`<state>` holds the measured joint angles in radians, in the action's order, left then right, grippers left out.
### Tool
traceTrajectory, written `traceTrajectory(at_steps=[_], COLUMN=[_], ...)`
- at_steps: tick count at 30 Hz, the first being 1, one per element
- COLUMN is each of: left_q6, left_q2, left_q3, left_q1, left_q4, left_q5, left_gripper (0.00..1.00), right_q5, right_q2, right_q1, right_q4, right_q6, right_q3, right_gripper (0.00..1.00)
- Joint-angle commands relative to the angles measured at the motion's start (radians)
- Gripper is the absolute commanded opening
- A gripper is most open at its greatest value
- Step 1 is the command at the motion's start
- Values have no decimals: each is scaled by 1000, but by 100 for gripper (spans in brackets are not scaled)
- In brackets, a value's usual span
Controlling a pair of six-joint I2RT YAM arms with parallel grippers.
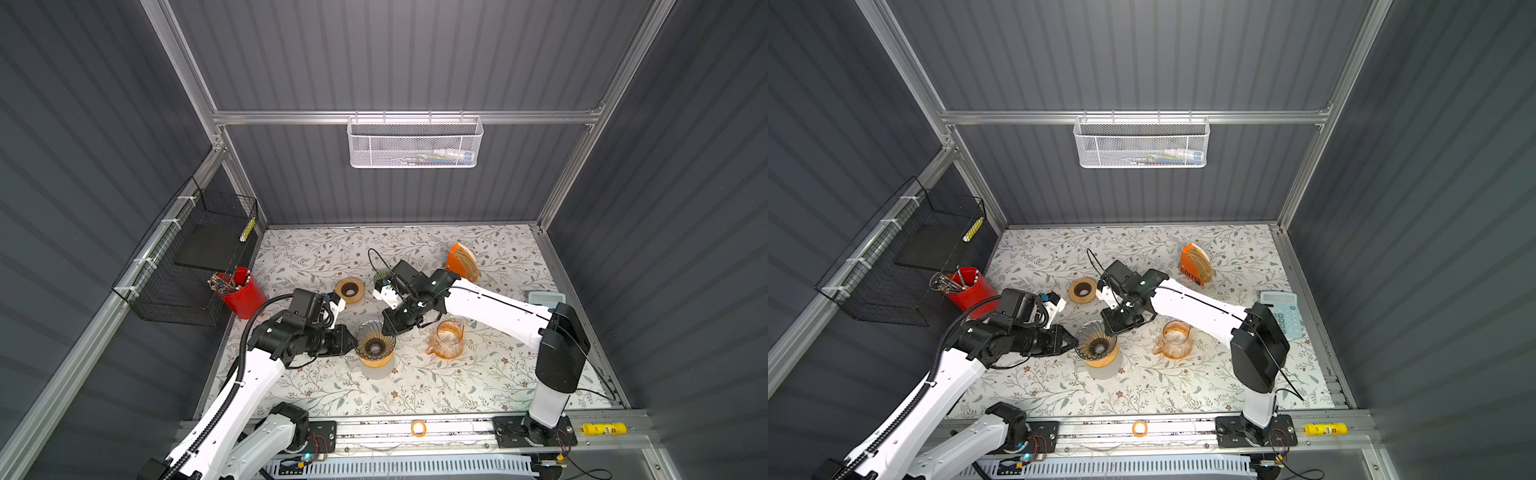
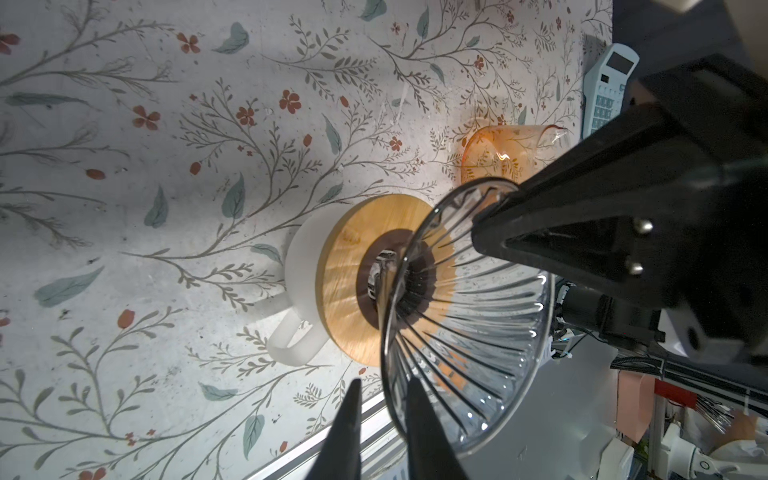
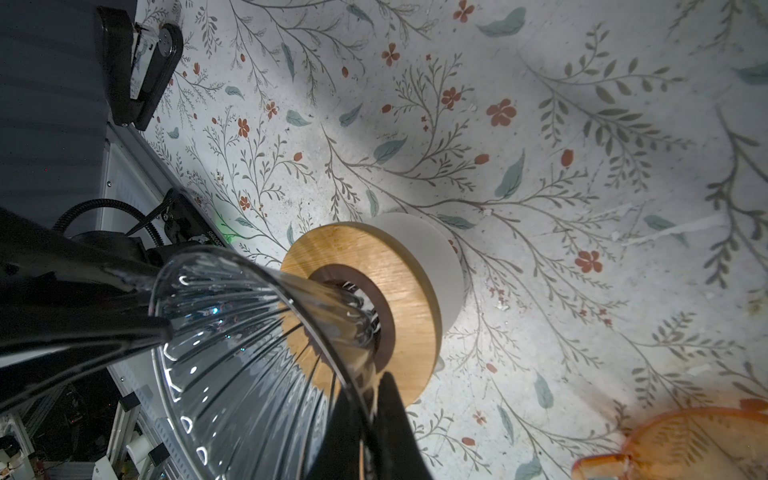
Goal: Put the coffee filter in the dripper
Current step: 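Grasp the glass dripper's rim with the left gripper while the right gripper holds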
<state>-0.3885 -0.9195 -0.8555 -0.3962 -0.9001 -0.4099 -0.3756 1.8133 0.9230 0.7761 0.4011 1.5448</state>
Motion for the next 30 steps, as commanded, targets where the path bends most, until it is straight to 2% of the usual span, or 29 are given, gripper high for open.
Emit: traceTrajectory(at_steps=[1,8,30], left_q6=[-13,-27,-119], left_q2=[-16,-24,-19], left_q3=[-11,-7,72], left_q1=[-3,-3,-14], left_q4=[-10,-9,-19], left_q5=[41,46,29], left_gripper=[17,12,8], right_q5=[-2,4,30], right_q2=[25,32,52], right_q1=[4,4,4], right_q4=[-1,-1,3], right_q6=[-1,-4,-3], right_q3=[-13,-17,-35], right_gripper=[0,0,0])
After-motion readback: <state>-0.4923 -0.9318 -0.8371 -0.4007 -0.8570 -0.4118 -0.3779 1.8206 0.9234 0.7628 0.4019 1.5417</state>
